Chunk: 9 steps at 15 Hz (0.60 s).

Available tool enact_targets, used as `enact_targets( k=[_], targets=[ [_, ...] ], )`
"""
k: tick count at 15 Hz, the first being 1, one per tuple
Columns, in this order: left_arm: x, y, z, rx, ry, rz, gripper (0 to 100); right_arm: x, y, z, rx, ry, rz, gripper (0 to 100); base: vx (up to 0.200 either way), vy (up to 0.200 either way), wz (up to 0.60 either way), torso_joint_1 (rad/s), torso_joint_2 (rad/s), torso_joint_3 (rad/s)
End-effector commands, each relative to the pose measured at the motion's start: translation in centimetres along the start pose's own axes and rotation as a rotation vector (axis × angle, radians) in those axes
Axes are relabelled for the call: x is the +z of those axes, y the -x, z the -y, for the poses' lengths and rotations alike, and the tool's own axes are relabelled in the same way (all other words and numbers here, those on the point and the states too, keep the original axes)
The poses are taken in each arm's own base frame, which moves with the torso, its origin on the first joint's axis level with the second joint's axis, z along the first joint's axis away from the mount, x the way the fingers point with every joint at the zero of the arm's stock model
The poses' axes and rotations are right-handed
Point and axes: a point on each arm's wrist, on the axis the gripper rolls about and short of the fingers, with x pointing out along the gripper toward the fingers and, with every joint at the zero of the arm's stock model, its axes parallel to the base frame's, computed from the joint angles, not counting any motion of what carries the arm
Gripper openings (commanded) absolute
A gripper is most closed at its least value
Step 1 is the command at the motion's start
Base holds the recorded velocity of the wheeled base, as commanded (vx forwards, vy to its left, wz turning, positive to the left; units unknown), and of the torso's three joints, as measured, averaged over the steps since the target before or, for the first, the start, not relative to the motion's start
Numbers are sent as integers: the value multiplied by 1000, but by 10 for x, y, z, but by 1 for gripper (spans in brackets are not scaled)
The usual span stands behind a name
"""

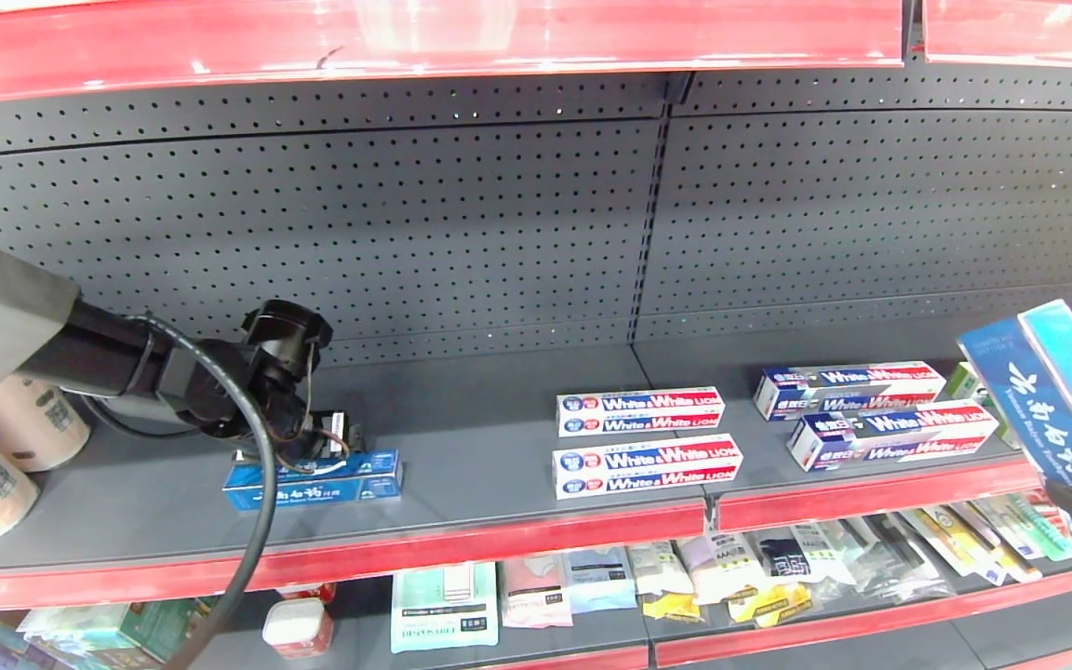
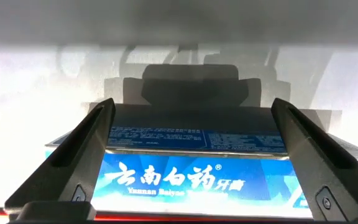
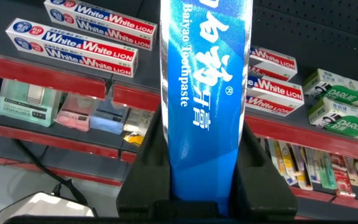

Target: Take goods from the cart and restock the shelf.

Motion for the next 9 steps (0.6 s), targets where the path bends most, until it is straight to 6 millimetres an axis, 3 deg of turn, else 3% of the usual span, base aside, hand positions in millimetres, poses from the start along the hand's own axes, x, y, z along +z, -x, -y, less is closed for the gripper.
enact_targets(
  k=[1,9],
  targets=[
    [-4,5,-2,0,0,-4,100,-1,3,-1,-4,2,10,0,0,0,0,0,0,0],
    [-17,10,-6,6,-5,-33,100,0,4,-1,-5,3,15,0,0,0,0,0,0,0]
  ],
)
